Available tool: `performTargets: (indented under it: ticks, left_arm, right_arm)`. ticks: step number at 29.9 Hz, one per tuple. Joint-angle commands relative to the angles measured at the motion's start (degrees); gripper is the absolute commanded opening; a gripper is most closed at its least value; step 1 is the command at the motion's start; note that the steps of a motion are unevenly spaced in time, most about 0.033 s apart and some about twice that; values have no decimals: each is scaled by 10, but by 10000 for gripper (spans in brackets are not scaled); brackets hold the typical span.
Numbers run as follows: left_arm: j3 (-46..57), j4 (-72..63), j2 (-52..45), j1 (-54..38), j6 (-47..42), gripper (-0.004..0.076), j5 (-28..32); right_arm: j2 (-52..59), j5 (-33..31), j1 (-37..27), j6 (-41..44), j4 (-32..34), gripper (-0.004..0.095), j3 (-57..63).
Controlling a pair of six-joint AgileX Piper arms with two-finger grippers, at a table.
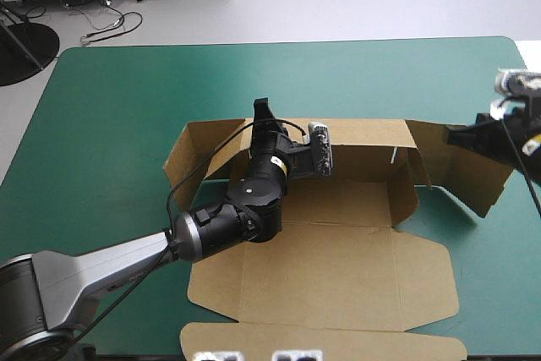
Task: Fold the box
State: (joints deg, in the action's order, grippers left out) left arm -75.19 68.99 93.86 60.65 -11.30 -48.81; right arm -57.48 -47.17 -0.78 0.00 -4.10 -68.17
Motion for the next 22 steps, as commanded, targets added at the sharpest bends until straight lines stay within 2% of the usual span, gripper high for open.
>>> performTargets:
  ticks: [1, 7, 14, 22]
  left_arm:
    - [-15, 27, -29, 5, -17, -10, -10]
    - [-15, 25, -29, 5, -17, -10, -18]
    - [-15, 27, -29, 5, -17, -10, -18]
    - [-15, 28, -29, 5, -17, -10, -26]
  right_arm:
    - [-75, 11, 1, -14, -20, -20, -87]
    - [-199, -42, 1, -38, -29, -20, -187]
    - [-298, -73, 1, -63, -70, -20, -247]
    - [-343, -155, -28, -82, -100, -20, -259]
